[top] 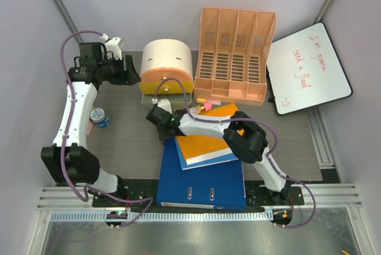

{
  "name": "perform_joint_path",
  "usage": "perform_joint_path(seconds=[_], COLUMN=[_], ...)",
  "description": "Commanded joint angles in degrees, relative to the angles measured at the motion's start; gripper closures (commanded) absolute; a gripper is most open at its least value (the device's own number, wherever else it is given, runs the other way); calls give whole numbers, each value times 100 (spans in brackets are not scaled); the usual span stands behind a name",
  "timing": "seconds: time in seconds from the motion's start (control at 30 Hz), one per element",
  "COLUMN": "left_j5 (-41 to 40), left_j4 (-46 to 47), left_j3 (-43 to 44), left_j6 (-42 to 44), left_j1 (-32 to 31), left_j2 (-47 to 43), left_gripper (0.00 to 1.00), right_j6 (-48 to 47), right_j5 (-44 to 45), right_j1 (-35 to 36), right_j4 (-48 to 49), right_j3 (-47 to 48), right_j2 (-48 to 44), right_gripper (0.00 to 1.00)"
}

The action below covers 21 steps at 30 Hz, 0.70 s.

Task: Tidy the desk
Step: Pick up the stationery from the center of the board.

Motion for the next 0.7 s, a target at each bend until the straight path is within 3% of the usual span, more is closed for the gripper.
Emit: perform_joint_path(seconds=[0.0,0.27,0.4,0.57,0.67], left_j5=[167,150,141,167,176], left_j4=[37,28,28,63,54], left_j3=[169,204,213,195,213], left_j6=[73,73,73,47,29], left_j1=[30,22,30,22,30], left_j2=[-101,-57,-48,-22,4], left_gripper=[37,37,37,37,37], right_j6=[-336,-1496,-2549,-4509,-5134], right_j5=[170,328,784,2005,2121], right_j1=[211,379,379,370,212], right_j4=[-74,-144,-214,75,348], right_j3=[14,584,612,420,348], right_j2=[-60,-867,-1351,-1800,-1818], right_gripper=[77,85,85,83,82])
